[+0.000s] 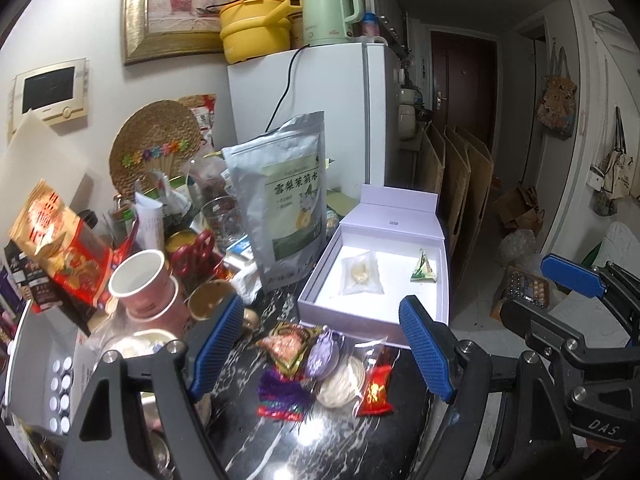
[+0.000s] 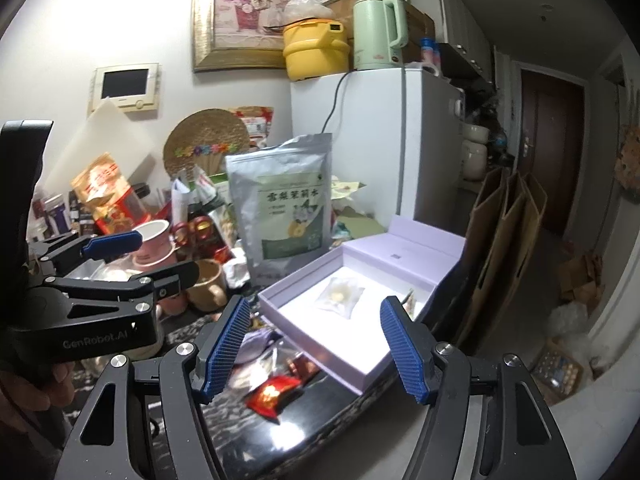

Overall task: Organize soft objects
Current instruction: 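Withdraw both tools from the box back toward the snacks, then grasp the purple sachet with the left tool while the right tool grasps a clear bag, then carry the purple sachet and clear bag over the lavender box with both tools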

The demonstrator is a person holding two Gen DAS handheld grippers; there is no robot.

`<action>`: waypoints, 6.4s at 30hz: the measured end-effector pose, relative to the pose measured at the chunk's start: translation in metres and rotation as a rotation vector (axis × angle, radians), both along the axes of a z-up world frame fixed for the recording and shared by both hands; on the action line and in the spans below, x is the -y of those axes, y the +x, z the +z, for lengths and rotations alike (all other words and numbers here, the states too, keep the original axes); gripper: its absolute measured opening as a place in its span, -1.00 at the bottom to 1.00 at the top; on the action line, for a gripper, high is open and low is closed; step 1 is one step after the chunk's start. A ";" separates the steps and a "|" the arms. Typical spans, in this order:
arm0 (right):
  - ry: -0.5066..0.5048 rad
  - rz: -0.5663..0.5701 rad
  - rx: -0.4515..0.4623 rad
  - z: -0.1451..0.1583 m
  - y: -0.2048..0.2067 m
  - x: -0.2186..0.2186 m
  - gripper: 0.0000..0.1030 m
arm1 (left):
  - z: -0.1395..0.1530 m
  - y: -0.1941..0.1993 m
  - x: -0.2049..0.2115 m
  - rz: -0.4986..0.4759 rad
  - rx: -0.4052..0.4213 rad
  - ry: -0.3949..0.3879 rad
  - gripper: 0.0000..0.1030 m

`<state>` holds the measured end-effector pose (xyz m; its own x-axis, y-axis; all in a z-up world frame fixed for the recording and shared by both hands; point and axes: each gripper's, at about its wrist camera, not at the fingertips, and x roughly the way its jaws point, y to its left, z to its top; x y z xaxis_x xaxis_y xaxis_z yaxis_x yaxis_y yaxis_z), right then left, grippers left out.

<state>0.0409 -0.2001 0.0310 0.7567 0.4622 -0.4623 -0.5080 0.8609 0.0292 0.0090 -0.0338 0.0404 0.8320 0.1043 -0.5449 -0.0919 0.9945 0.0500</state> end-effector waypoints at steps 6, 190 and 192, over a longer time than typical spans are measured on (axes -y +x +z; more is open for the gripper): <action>0.001 0.027 -0.023 -0.014 -0.016 -0.004 0.33 | -0.014 -0.018 -0.005 0.027 -0.019 -0.012 0.56; 0.151 -0.073 -0.264 -0.114 0.005 0.101 -0.56 | -0.118 0.027 0.106 -0.280 -0.174 -0.198 -0.42; 0.148 -0.085 -0.260 -0.111 0.011 0.107 -0.56 | -0.114 0.035 0.110 -0.284 -0.169 -0.204 -0.42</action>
